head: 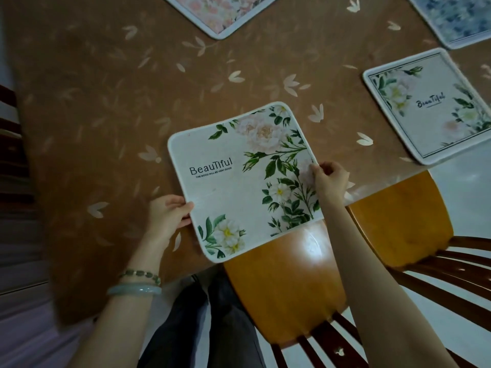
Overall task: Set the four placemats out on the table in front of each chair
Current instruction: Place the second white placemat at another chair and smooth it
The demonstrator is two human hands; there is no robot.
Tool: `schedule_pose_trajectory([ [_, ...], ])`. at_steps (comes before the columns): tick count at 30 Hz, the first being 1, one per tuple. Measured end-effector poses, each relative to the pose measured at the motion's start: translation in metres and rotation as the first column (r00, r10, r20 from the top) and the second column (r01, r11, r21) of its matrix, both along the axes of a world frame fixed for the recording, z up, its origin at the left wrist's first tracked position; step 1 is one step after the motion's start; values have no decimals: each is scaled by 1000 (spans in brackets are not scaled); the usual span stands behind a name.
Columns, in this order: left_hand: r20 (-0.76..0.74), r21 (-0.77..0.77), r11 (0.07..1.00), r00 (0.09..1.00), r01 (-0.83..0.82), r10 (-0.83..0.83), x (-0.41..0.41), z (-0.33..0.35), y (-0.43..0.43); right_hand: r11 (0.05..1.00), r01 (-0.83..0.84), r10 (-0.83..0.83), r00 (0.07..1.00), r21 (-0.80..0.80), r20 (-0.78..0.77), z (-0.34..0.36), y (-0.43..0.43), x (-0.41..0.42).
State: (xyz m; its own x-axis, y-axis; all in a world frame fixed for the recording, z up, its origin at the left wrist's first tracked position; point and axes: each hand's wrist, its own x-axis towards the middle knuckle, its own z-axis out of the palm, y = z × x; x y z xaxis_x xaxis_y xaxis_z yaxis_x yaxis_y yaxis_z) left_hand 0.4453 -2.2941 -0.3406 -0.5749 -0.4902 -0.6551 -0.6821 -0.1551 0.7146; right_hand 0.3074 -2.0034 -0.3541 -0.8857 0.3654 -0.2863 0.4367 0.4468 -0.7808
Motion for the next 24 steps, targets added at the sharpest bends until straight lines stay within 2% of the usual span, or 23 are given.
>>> schedule_pose_trajectory([
  [11,-60,-142,982,992,-120,113,-6,-7,14,999,-13,14,1000,42,-27,-13,0,-7],
  [17,-28,-142,985,995,-99,96,-12,-7,14,999,11,-9,999,44,-31,-19,0,-8],
  [24,-8,-163,985,998,-62,62,-5,-13,13,997,-33,35,999,72,-18,-20,1,-14],
])
